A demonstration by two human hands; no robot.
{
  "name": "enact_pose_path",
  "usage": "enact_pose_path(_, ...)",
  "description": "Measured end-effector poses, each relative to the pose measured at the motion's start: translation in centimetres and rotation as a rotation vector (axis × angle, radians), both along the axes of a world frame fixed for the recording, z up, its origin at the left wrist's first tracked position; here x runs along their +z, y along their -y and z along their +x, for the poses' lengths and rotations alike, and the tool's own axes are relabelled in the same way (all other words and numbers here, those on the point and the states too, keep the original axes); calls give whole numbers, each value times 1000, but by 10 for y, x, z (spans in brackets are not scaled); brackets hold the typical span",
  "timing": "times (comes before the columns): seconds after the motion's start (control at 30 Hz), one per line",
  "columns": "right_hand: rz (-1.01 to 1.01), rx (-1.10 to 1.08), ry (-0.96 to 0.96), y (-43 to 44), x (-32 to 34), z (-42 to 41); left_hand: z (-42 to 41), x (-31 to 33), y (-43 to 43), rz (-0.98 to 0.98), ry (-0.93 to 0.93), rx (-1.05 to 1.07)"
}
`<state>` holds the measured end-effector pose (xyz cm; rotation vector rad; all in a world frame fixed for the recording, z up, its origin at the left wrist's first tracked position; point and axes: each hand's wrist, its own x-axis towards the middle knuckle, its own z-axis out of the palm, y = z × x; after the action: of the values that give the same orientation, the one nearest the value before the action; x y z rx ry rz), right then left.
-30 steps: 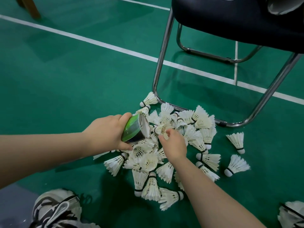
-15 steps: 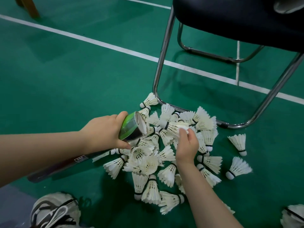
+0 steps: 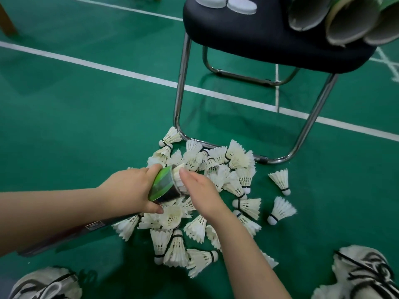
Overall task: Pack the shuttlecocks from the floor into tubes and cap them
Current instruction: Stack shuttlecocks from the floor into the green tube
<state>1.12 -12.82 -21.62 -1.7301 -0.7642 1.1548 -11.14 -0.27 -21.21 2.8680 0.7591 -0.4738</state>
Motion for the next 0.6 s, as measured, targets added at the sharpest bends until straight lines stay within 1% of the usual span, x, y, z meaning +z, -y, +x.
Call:
enact_pose_path(0.1, -27, 171, -67, 9, -1, 12, 7, 1, 8, 0, 4, -57)
enact_pose_path(0.17, -103, 281, -114, 13, -4, 13, 12, 0, 18, 0, 0, -130)
enact_pose_path(0.27, -140, 405, -53, 15, -21, 5, 18, -5, 31, 3, -61, -239)
enact_pose_path(0.3, -132, 389, -27, 16, -27, 2, 20, -7, 33, 0, -77, -250)
enact_pose_path(0.33, -119, 320, -24, 17, -30, 1, 21, -9, 34, -10, -82, -237)
enact_pose_path(0.4, -63, 104, -95, 20, -34, 2, 26, -8, 34, -38, -58, -176)
enact_pose_path(0.47, 61, -110, -194, 24, -30, 5, 31, -7, 33, -52, -14, -126)
enact_pose_path(0.5, 113, -213, -205, 26, -27, 8, 34, -7, 33, -60, 4, -106)
enact_pose_path(0.6, 156, -487, -120, 31, -26, 25, 43, -8, 34, -104, 20, -34)
